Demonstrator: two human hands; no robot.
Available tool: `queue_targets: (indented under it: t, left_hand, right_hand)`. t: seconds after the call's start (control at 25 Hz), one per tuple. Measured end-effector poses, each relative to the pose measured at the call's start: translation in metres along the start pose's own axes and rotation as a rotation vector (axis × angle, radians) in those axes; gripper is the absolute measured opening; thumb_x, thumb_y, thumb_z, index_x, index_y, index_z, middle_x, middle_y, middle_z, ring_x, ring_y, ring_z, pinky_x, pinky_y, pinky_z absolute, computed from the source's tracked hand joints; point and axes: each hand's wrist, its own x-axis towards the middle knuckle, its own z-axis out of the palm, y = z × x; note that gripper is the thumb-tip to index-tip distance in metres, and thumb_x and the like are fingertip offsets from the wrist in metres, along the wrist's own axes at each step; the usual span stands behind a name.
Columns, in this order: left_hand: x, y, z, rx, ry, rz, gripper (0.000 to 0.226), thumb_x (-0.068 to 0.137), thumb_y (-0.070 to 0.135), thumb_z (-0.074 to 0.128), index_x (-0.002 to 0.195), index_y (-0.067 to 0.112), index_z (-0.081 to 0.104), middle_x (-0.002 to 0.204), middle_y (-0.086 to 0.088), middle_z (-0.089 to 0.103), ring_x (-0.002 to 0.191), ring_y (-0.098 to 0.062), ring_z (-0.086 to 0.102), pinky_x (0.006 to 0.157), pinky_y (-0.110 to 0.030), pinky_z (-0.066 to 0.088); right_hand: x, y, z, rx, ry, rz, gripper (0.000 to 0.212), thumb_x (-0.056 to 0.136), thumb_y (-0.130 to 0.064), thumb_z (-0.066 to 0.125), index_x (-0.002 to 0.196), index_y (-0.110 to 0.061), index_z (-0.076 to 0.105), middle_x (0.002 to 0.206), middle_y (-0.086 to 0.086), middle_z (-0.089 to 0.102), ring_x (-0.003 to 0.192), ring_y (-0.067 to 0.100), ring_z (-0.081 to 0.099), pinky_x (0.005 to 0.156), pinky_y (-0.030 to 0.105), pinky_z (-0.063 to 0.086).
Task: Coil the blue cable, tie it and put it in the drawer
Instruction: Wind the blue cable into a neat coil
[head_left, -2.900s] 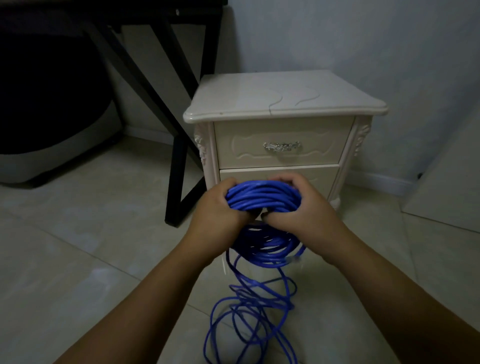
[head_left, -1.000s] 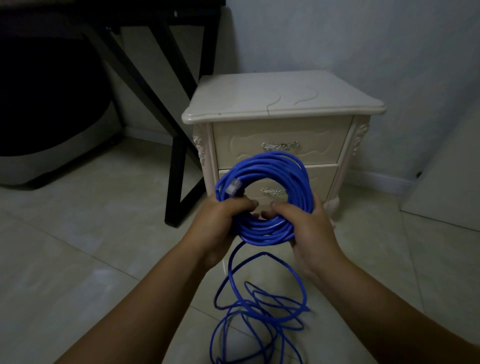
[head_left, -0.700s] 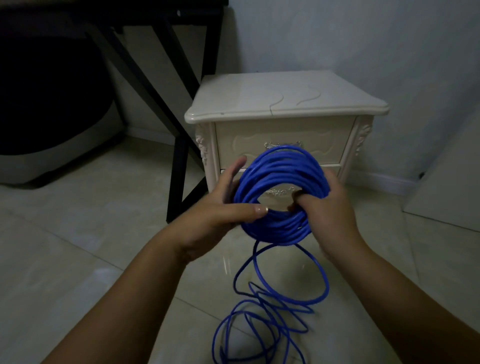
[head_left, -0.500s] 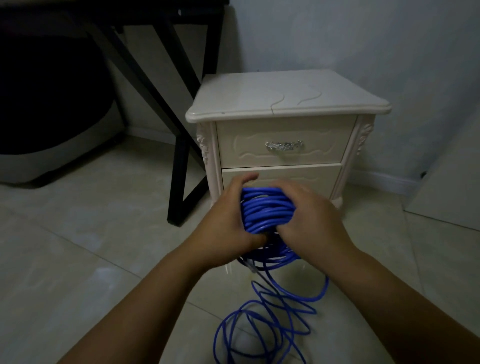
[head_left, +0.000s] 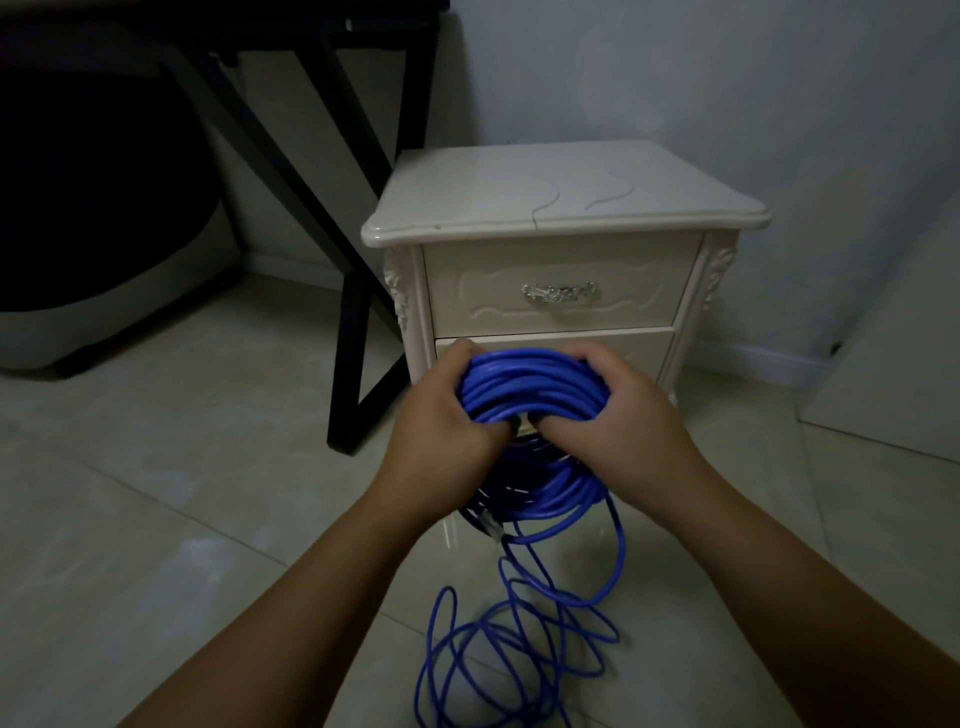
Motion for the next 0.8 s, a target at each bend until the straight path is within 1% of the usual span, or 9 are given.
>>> queue_targets:
  t: [0.16, 0.28, 0.36, 0.44, 0.52, 0.6, 0.68, 0.72, 0.8]
  left_hand:
    - [0.003, -0.001, -0.001, -0.246, 0.101, -0.140, 0.038, 0.077, -0.003, 0.069, 0.103, 0.023, 0.058, 0.089, 0.002, 0.066, 0.078, -0.010, 0.067, 0.068, -0.022, 0.053]
    - [0.005, -0.002, -0.001, -0.475, 0.174, -0.247, 0.036, 0.078, -0.003, 0.065, 0.106, 0.019, 0.060, 0.083, 0.001, 0.064, 0.079, -0.019, 0.065, 0.072, -0.030, 0.055]
    - [0.008, -0.006, -0.001, -0.669, 0.224, -0.320, 0.037, 0.079, -0.003, 0.063, 0.111, 0.017, 0.060, 0.077, 0.001, 0.062, 0.073, -0.018, 0.063, 0.072, -0.034, 0.054]
    - [0.009, -0.010, 0.002, -0.816, 0.234, -0.378, 0.036, 0.079, -0.002, 0.061, 0.111, 0.013, 0.059, 0.070, 0.001, 0.057, 0.067, -0.017, 0.059, 0.070, -0.034, 0.053]
    - [0.006, -0.013, 0.009, -0.881, 0.198, -0.434, 0.031, 0.080, -0.003, 0.060, 0.108, 0.011, 0.057, 0.070, -0.002, 0.054, 0.070, -0.020, 0.056, 0.071, -0.035, 0.052]
    - [0.003, -0.013, 0.011, -0.868, 0.127, -0.483, 0.024, 0.081, -0.003, 0.059, 0.102, 0.009, 0.057, 0.075, -0.006, 0.055, 0.077, -0.024, 0.058, 0.073, -0.036, 0.052]
    - [0.003, -0.009, 0.009, -0.751, 0.052, -0.478, 0.021, 0.082, -0.001, 0.061, 0.099, 0.010, 0.059, 0.080, -0.006, 0.059, 0.082, -0.023, 0.063, 0.075, -0.034, 0.053]
    - [0.005, -0.008, 0.005, -0.630, 0.029, -0.435, 0.024, 0.082, 0.002, 0.064, 0.103, 0.013, 0.059, 0.085, -0.004, 0.063, 0.086, -0.022, 0.065, 0.076, -0.033, 0.053]
    - [0.007, -0.008, -0.005, -0.296, -0.009, -0.283, 0.039, 0.080, 0.007, 0.070, 0.112, 0.023, 0.056, 0.098, 0.004, 0.065, 0.091, -0.011, 0.066, 0.075, -0.022, 0.052]
  right_hand:
    - [0.004, 0.002, -0.005, 0.327, -0.099, 0.125, 0.037, 0.078, -0.015, 0.076, 0.109, -0.029, 0.060, 0.088, -0.004, 0.071, 0.080, 0.012, 0.070, 0.069, 0.024, 0.056]
    - [0.007, 0.009, -0.004, 0.464, -0.160, 0.185, 0.050, 0.071, -0.024, 0.077, 0.118, -0.026, 0.059, 0.094, -0.001, 0.073, 0.091, 0.018, 0.072, 0.080, 0.031, 0.057]
    - [0.008, 0.010, 0.003, 0.568, -0.193, 0.218, 0.054, 0.068, -0.023, 0.078, 0.118, -0.025, 0.057, 0.092, -0.001, 0.073, 0.092, 0.021, 0.072, 0.083, 0.033, 0.057]
    - [0.005, 0.011, 0.012, 0.693, -0.145, 0.235, 0.050, 0.066, -0.017, 0.080, 0.110, -0.022, 0.059, 0.085, 0.000, 0.070, 0.086, 0.019, 0.071, 0.077, 0.031, 0.057]
    - [0.004, 0.013, 0.019, 0.708, -0.044, 0.251, 0.033, 0.070, -0.012, 0.076, 0.100, -0.016, 0.062, 0.083, 0.007, 0.066, 0.081, 0.022, 0.068, 0.073, 0.032, 0.055]
    - [0.004, 0.016, 0.021, 0.649, 0.062, 0.274, 0.019, 0.077, -0.003, 0.068, 0.090, -0.013, 0.061, 0.075, 0.010, 0.061, 0.074, 0.028, 0.061, 0.069, 0.037, 0.052]
    - [0.007, 0.018, 0.018, 0.619, 0.117, 0.248, 0.021, 0.074, 0.000, 0.065, 0.085, -0.018, 0.060, 0.065, 0.005, 0.057, 0.069, 0.027, 0.057, 0.067, 0.039, 0.048]
    - [0.009, 0.018, 0.015, 0.561, 0.113, 0.200, 0.024, 0.072, -0.002, 0.065, 0.085, -0.021, 0.060, 0.064, 0.003, 0.056, 0.067, 0.026, 0.057, 0.065, 0.038, 0.048]
    - [0.008, 0.013, 0.010, 0.272, 0.041, 0.049, 0.032, 0.072, -0.004, 0.068, 0.091, -0.029, 0.061, 0.070, -0.004, 0.060, 0.065, 0.014, 0.059, 0.062, 0.026, 0.049]
